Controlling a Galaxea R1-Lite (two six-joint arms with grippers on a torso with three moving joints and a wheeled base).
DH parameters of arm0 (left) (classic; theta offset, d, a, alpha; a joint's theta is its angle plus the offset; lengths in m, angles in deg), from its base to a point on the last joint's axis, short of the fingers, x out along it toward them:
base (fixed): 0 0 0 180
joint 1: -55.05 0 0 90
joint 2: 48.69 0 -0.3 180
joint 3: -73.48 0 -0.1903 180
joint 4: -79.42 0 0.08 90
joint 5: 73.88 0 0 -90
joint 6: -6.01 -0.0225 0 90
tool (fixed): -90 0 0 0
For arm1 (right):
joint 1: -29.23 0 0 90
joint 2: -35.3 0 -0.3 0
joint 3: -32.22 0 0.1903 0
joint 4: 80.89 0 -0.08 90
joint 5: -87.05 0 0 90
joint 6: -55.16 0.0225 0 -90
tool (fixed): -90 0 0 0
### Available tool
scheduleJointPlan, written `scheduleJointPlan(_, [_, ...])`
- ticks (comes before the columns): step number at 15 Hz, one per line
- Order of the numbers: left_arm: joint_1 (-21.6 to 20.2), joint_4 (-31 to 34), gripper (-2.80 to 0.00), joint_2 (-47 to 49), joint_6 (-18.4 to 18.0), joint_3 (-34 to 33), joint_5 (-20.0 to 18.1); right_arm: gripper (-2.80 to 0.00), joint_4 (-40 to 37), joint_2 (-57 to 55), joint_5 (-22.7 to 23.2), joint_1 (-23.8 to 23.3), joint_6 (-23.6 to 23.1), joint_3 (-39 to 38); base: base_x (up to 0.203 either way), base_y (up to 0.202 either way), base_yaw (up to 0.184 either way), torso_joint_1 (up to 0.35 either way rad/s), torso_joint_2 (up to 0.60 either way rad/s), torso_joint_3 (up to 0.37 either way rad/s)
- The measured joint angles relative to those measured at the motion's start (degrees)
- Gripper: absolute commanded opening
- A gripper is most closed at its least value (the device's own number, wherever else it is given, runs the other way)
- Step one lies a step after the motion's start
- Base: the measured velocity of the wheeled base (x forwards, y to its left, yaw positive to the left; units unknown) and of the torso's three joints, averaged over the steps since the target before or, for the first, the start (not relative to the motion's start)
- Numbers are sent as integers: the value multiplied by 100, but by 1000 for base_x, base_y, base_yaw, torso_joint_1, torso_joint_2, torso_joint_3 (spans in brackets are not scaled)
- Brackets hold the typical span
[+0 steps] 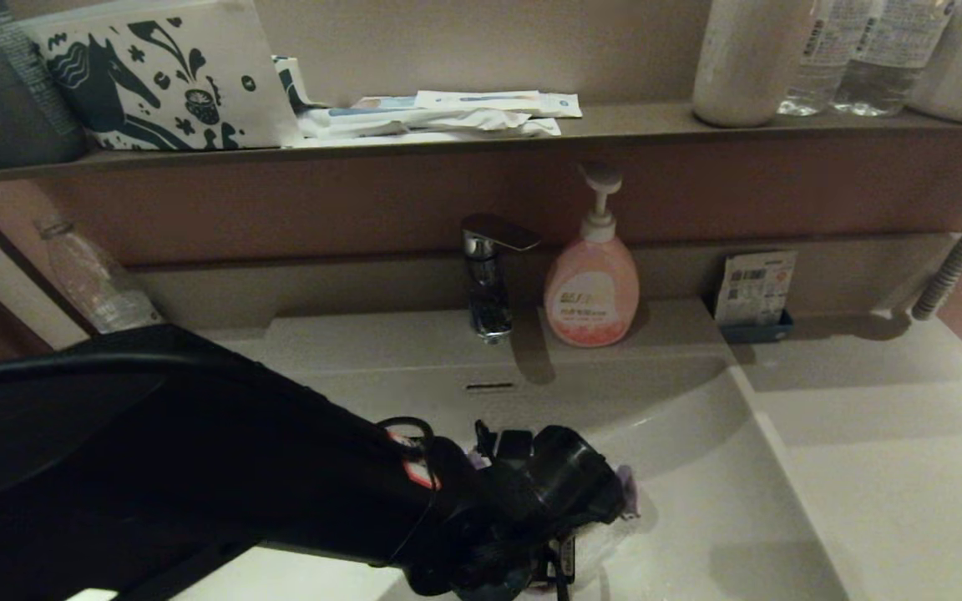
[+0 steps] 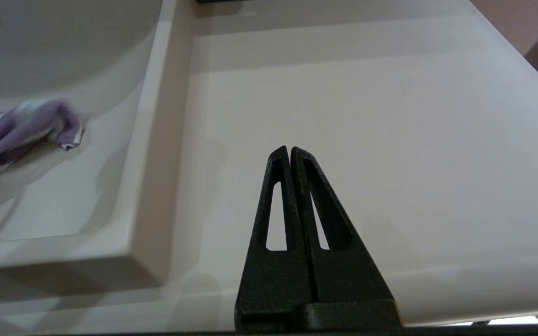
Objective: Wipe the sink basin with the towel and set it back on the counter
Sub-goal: Wipe the sink
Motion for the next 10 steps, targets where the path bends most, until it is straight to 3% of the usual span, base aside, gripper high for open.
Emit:
scheduleJointPlan(5, [-331,31,-280,-839,-162,-1262,-194,-280,1,0,0,-5,0,0,0,0,0,0,0,0])
scheduleJointPlan(8, [-827,-95,-280,-1446,-793,-2015,-310,-280,1,0,0,0,0,0,0,0,0,0,0,0])
scheduleJointPlan(10, [-1434,-532,-280,-1745,-1530,-2406,-383,-280,0,0,0,0,-1,0,0,0,0,0,0,0])
